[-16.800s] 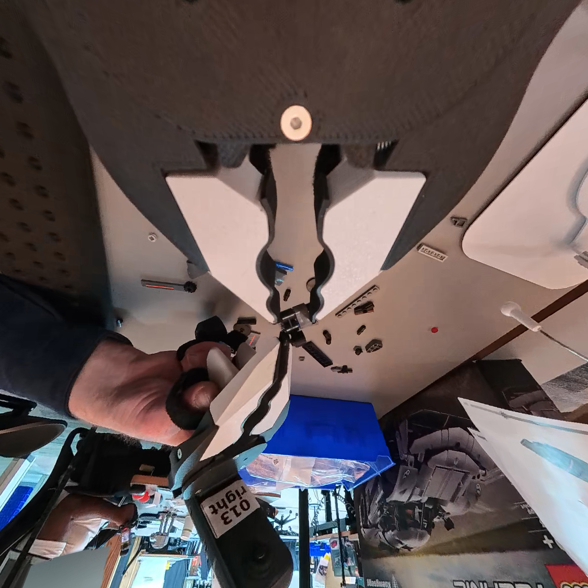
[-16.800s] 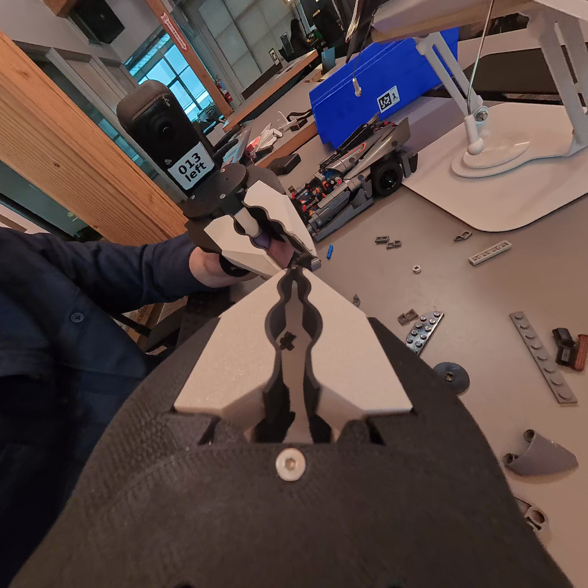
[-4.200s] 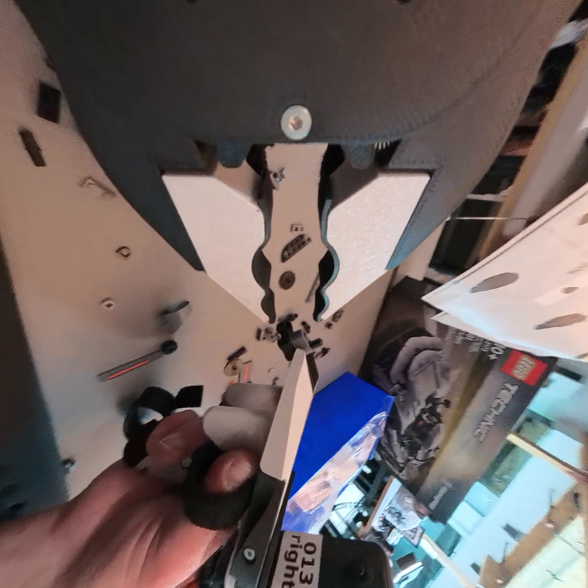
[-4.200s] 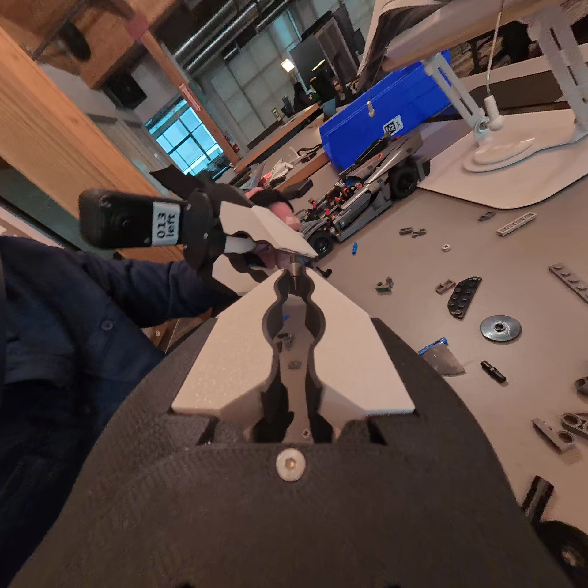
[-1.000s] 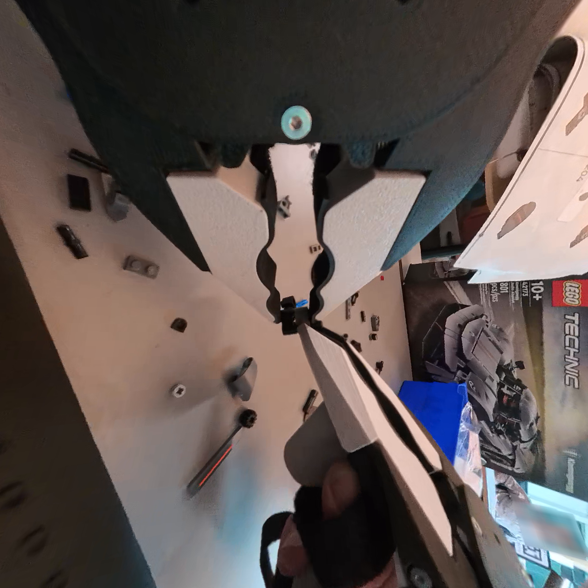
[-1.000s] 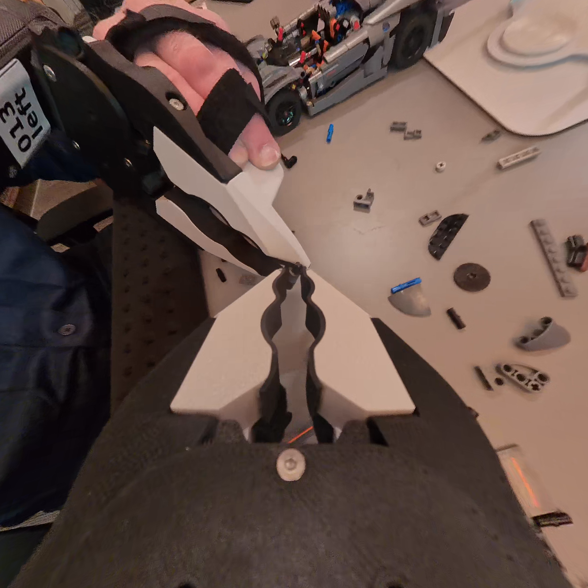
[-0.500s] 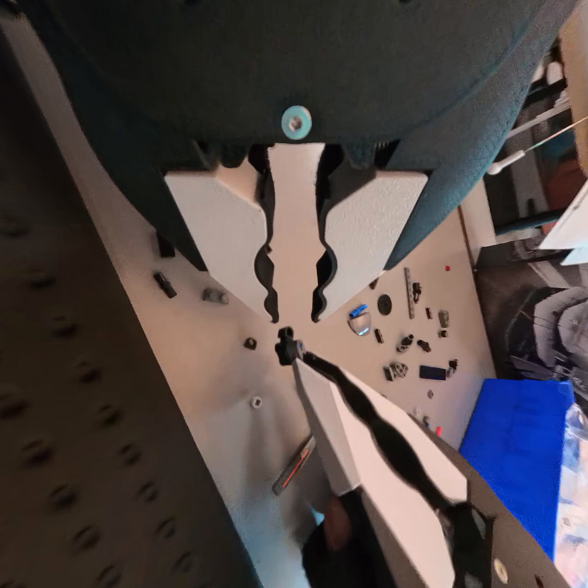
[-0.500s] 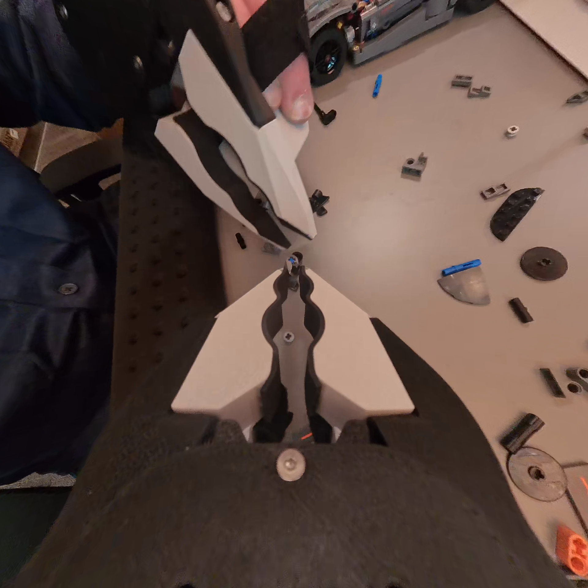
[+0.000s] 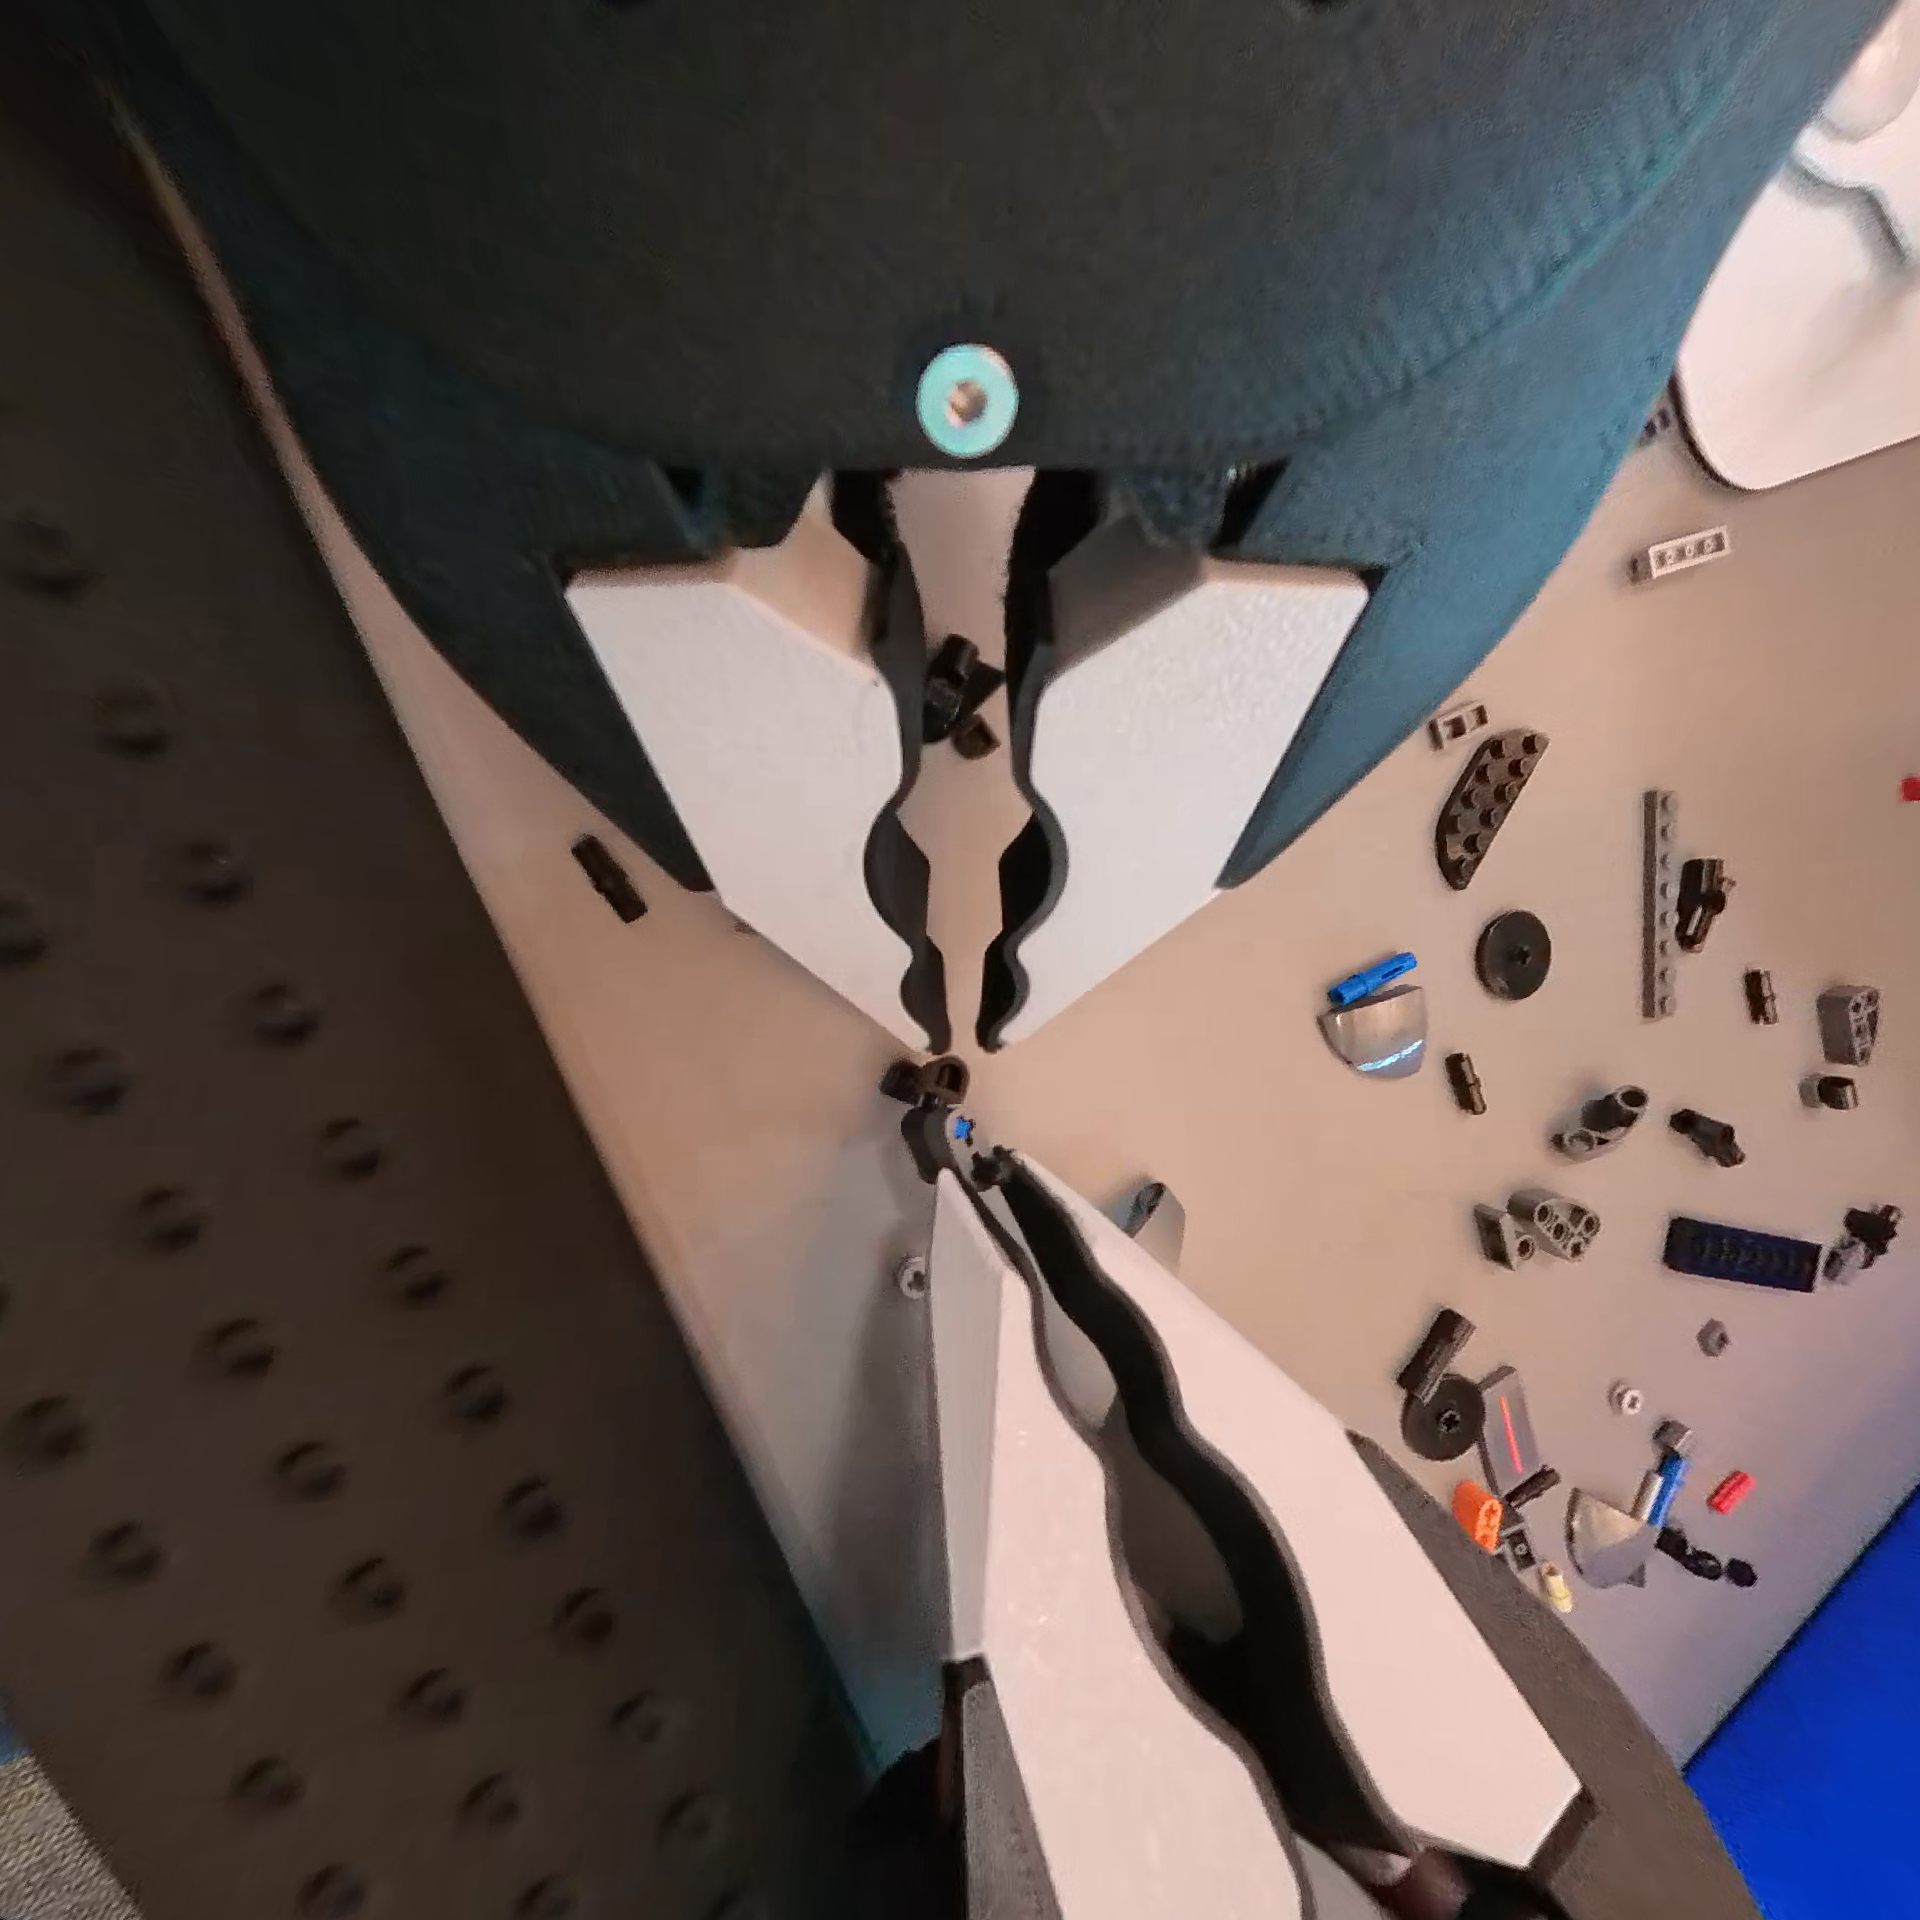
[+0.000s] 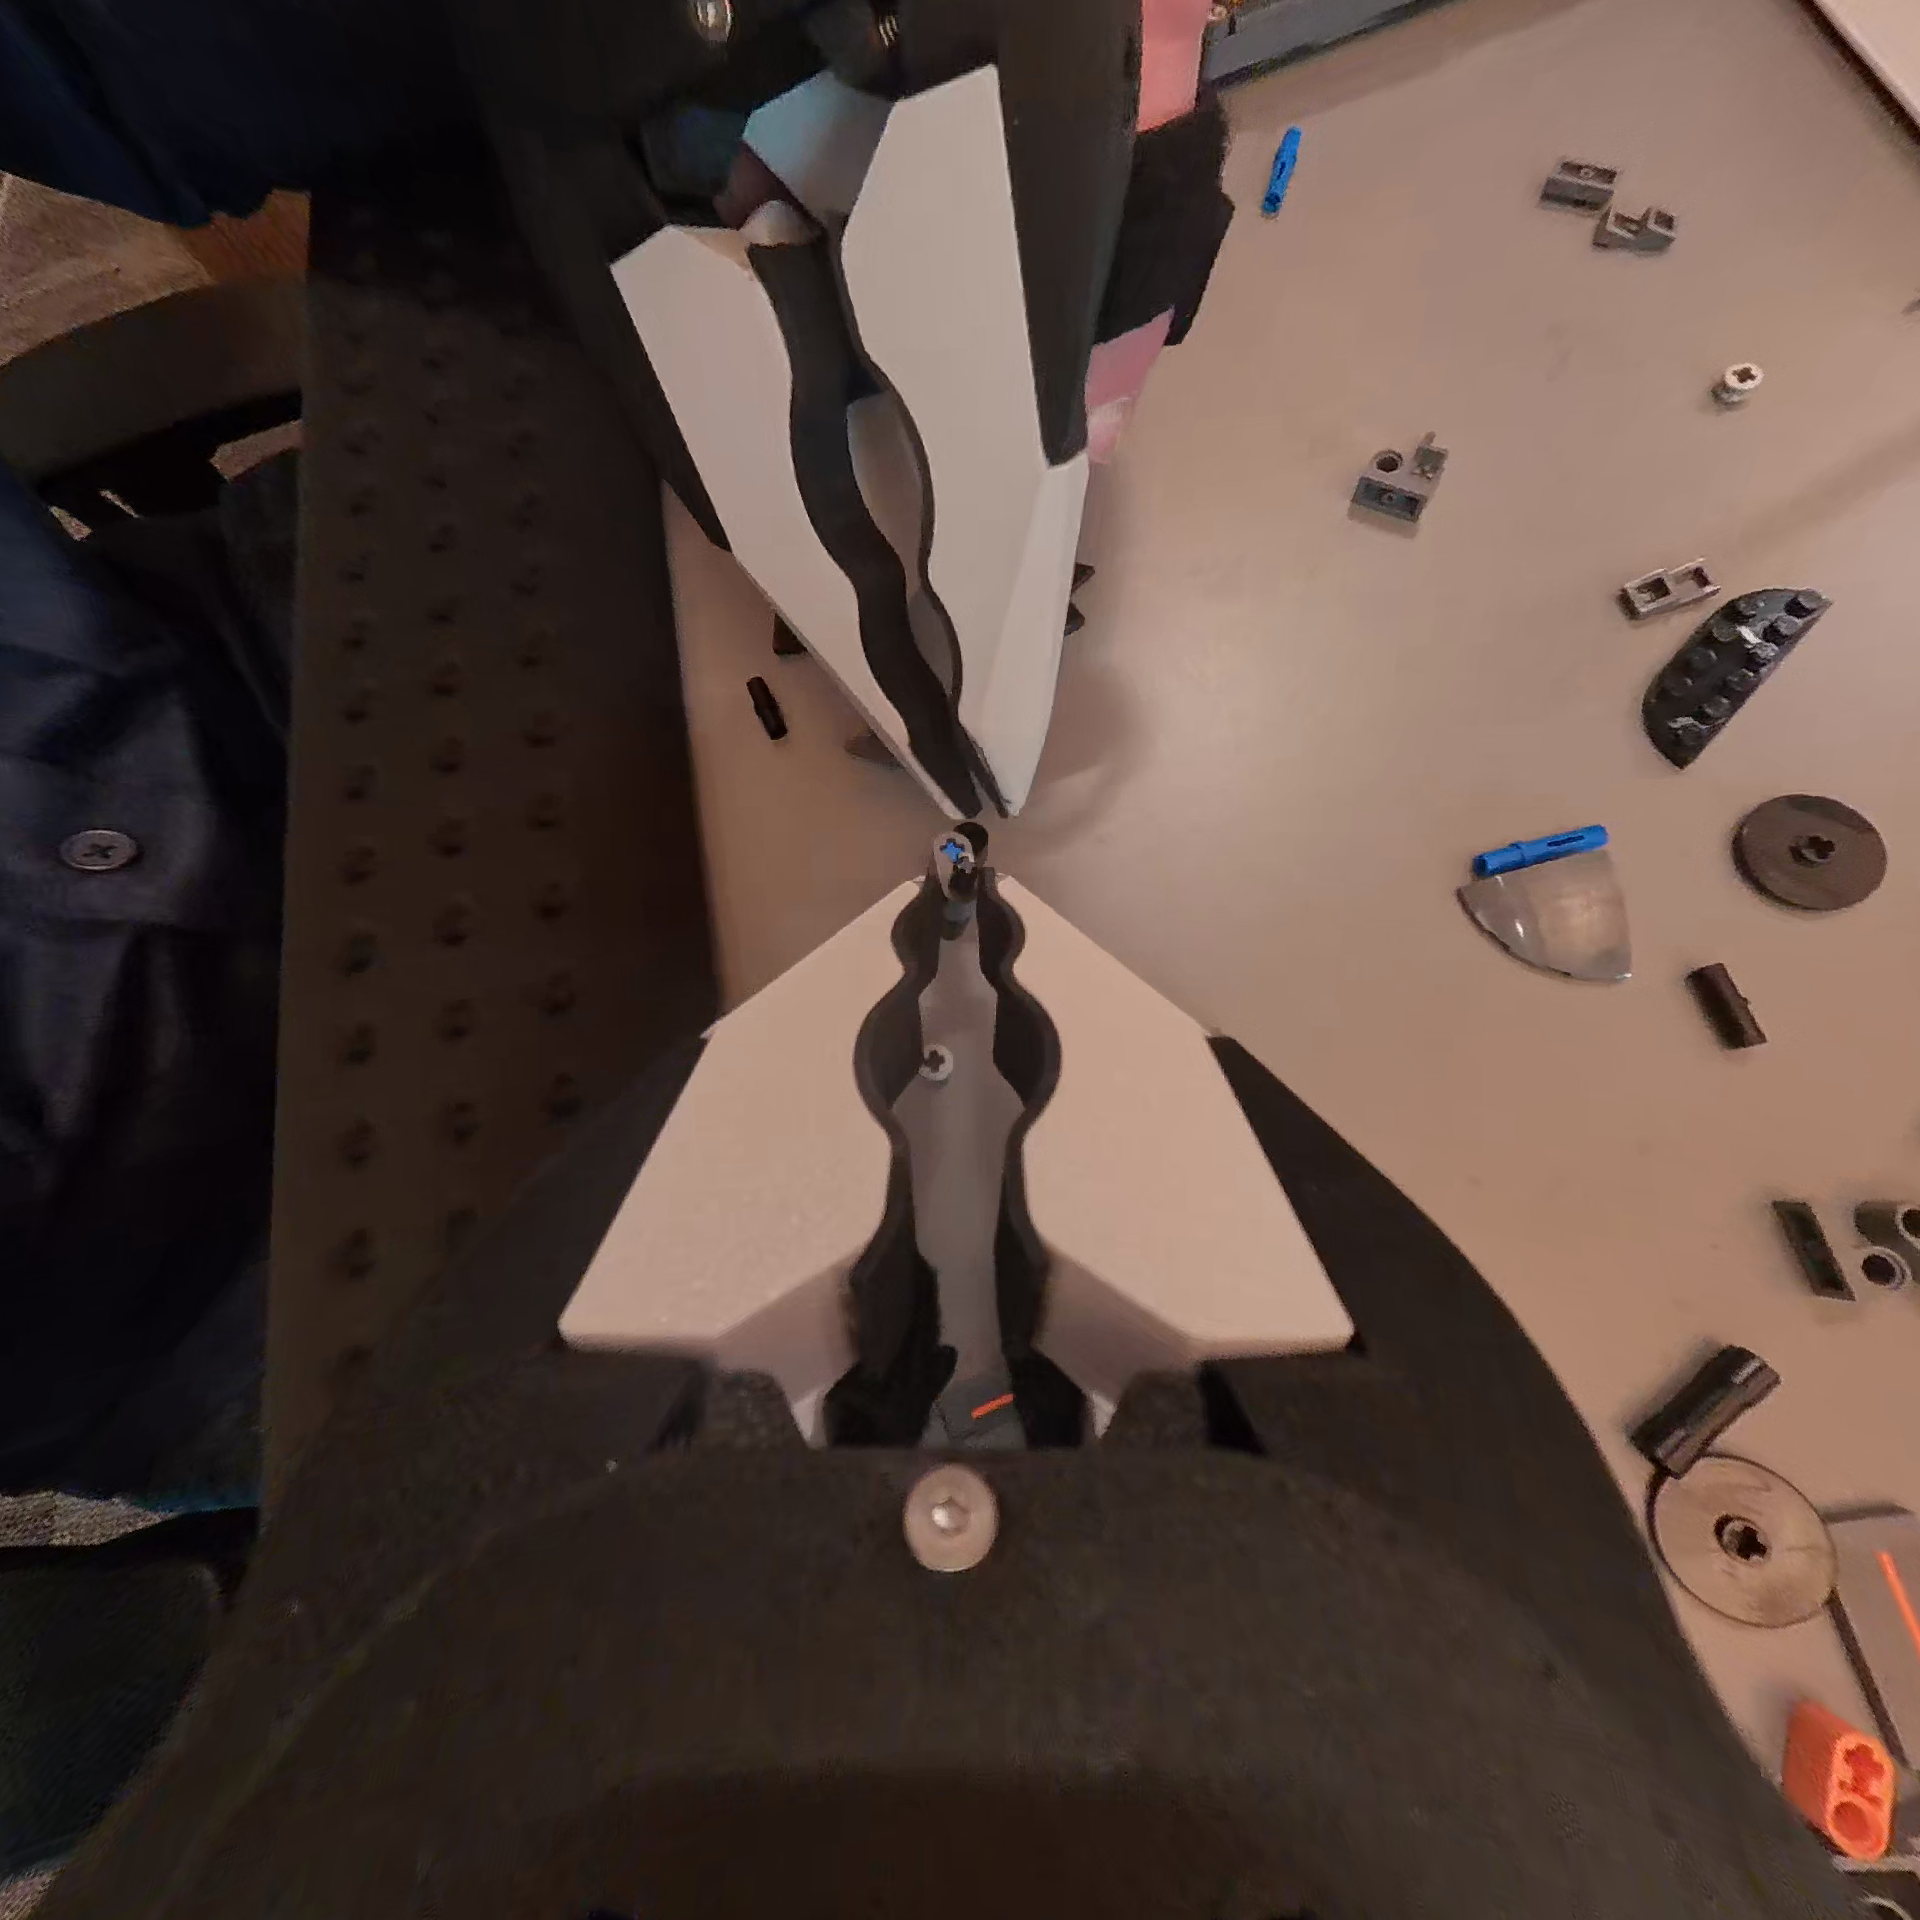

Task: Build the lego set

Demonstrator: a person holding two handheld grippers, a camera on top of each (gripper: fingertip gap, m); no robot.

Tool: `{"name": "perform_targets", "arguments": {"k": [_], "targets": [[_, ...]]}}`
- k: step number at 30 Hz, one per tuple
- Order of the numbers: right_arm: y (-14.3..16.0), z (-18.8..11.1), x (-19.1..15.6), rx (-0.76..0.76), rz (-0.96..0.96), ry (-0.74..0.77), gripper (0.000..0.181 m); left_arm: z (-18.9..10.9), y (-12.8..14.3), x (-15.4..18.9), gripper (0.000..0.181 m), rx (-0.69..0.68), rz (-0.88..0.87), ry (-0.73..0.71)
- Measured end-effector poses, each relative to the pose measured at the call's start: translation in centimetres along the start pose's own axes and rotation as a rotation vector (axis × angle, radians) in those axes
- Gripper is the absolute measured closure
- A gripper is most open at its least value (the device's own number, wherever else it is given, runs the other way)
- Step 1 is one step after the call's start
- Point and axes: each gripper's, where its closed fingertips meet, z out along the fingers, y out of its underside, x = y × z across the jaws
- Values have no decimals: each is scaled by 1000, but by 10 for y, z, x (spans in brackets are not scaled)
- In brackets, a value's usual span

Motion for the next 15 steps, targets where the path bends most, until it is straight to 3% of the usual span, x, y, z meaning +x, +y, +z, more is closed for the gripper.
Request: {"name": "perform_targets", "arguments": {"k": [15], "targets": [[4, 0, 0, -13, -7, -4, 177, 3, -4, 2, 181, 15, 11, 13]]}}
